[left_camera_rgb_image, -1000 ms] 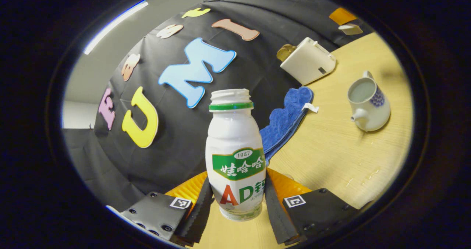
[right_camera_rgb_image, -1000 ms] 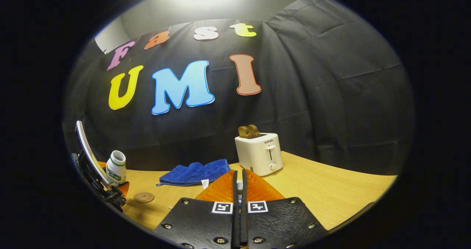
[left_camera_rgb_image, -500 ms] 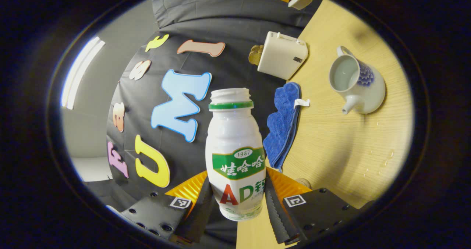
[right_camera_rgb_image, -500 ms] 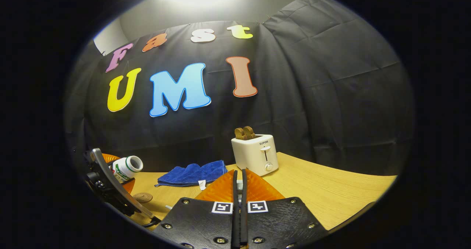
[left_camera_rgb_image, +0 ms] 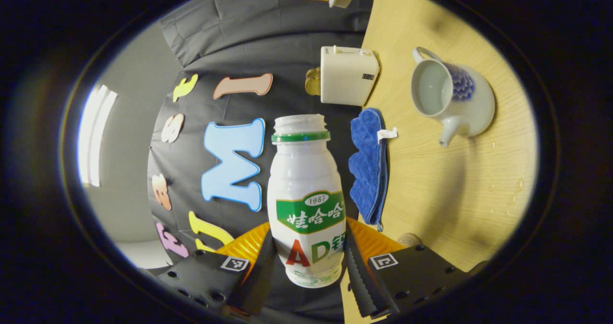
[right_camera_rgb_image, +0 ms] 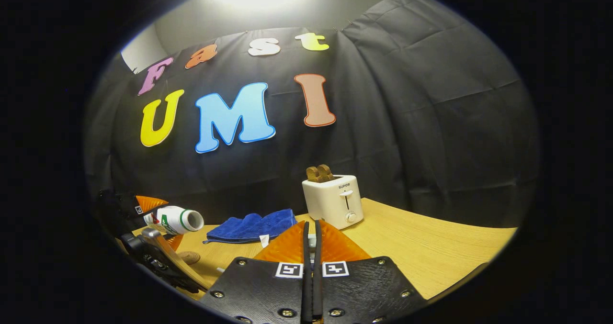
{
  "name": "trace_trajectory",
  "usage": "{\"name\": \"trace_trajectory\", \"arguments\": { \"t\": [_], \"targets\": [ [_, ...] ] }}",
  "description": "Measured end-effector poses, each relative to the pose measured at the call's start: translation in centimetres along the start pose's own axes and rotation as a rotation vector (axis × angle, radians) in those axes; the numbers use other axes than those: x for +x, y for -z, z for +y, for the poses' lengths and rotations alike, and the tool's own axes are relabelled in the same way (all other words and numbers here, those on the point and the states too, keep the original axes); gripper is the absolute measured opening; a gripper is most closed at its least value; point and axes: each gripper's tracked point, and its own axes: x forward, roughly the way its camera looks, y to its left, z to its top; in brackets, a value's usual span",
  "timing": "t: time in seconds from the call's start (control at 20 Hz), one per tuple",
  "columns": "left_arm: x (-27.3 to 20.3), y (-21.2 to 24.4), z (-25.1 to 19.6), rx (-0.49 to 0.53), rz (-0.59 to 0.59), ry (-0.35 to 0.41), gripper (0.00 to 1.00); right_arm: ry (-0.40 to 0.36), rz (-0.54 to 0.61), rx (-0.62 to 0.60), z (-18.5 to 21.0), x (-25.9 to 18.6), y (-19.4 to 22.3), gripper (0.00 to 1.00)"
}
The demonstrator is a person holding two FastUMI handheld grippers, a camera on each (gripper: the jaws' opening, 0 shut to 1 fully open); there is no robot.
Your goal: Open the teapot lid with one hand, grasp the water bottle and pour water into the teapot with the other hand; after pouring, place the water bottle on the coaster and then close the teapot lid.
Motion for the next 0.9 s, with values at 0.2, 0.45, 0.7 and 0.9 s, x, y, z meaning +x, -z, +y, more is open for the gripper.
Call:
{"name": "trace_trajectory", "arguments": {
  "t": [0.2, 0.45, 0.7, 0.9],
  "targets": [
    [0.4, -0.7, 0.3, 0.054, -0.025, -0.014, 0.81, -0.009, 0.005, -0.003, 0.2, 0.0, 0.2, 0.0],
    [0.6, -1.2, 0.5, 0.119, -0.044, -0.035, 0.77, -0.012, 0.007, -0.005, 0.3, 0.0, 0.2, 0.0],
    [0.7, -1.4, 0.6, 0.157, -0.054, -0.048, 0.72, -0.018, 0.012, -0.013, 0.6, 0.0, 0.3, 0.0],
    [0.7, -1.6, 0.9, 0.185, -0.064, -0.059, 0.77, -0.018, 0.013, -0.015, 0.6, 0.0, 0.4, 0.0]
  ]
}}
